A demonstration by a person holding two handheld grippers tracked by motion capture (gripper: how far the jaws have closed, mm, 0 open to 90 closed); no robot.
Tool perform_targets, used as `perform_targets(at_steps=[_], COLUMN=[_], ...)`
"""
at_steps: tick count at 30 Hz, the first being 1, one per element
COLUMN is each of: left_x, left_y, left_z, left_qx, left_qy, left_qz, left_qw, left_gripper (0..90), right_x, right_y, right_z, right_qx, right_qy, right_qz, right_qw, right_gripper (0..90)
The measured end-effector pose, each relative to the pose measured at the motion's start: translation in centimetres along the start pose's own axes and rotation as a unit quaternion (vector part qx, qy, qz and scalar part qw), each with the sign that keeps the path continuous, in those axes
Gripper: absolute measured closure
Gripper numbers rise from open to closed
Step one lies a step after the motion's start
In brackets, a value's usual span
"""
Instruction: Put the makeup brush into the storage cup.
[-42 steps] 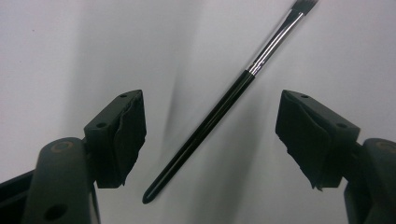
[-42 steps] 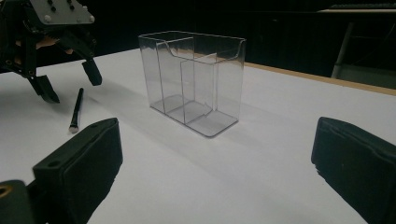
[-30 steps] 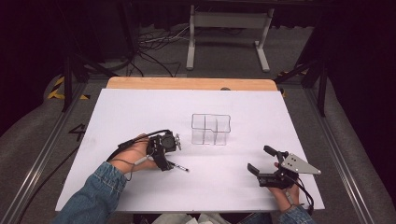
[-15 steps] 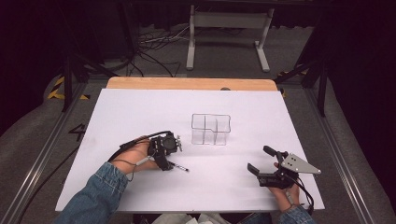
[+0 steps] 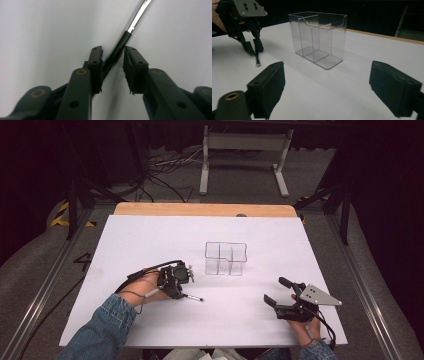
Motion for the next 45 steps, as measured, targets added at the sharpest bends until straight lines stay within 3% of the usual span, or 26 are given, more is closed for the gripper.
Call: perform_targets(at_steps=[6,10,13,15,16,19,23,31,36,39,44,45], left_x=[0.0,0.0,-0.1,-0.2,-0.2,-0.6,-1.7,-3.7,-4.8,-5.6,-7.0,-7.3], left_y=[0.0,-0.1,-0.1,-0.3,-0.3,-0.3,-0.4,-1.0,-1.2,-1.4,-1.7,-1.7], left_z=[-0.2,-0.1,-0.1,-0.2,0.0,-0.1,0.0,0.2,0.5,0.6,0.7,0.7], left_qx=[0.006,0.007,0.018,0.013,0.014,0.015,0.012,0.005,-0.013,-0.014,-0.025,-0.026], left_qy=[0.01,0.014,0.017,0.018,0.004,0.007,-0.017,-0.072,-0.115,-0.147,-0.201,-0.217], left_qz=[0.003,0.007,0.013,0.013,0.012,0.015,0.012,0.004,0.001,-0.006,-0.015,-0.017], left_qw=[0.9999,0.9999,0.9996,0.9997,0.9998,0.9998,0.9997,0.9974,0.9933,0.989,0.9792,0.9756], left_gripper=[82.6,82.9,83.1,83.1,83.2,83.3,83.3,83.4,83.3,83.4,83.4,83.4], right_x=[0.1,0.1,0.1,0.1,0.1,0.2,0.2,0.3,0.3,0.3,0.3,0.3], right_y=[0.1,0.1,0.1,0.1,0.1,0.1,0.1,0.1,0.1,0.1,0.1,0.1], right_z=[0.0,-0.1,-0.1,-0.1,-0.1,-0.1,-0.2,-0.2,-0.2,-0.2,-0.2,-0.2], right_qx=[-0.003,-0.003,-0.004,-0.003,-0.003,-0.002,0.0,-0.002,-0.004,-0.002,0.0,0.001], right_qy=[0.002,0.005,0.005,0.005,0.006,0.006,0.008,0.012,0.011,0.011,0.013,0.012], right_qz=[0.001,0.002,0.002,0.002,0.002,0.002,0.003,0.005,0.005,0.005,0.005,0.005], right_qw=[1.0,1.0,1.0,1.0,1.0,1.0,1.0,0.9999,0.9999,0.9999,0.9999,0.9999], right_gripper=[16.2,16.0,16.2,16.2,16.2,16.2,16.0,15.9,15.9,14.5,11.1,10.6])
Point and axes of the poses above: each handheld gripper's, and its own axes: x roughly forward along the jaws, z roughly out of its top, y roughly to its left, the point moved 9 cm from there along x, roughly forward along the jaws, and after that the axes turned 10 degrees about -x, right-handed, at the moved point
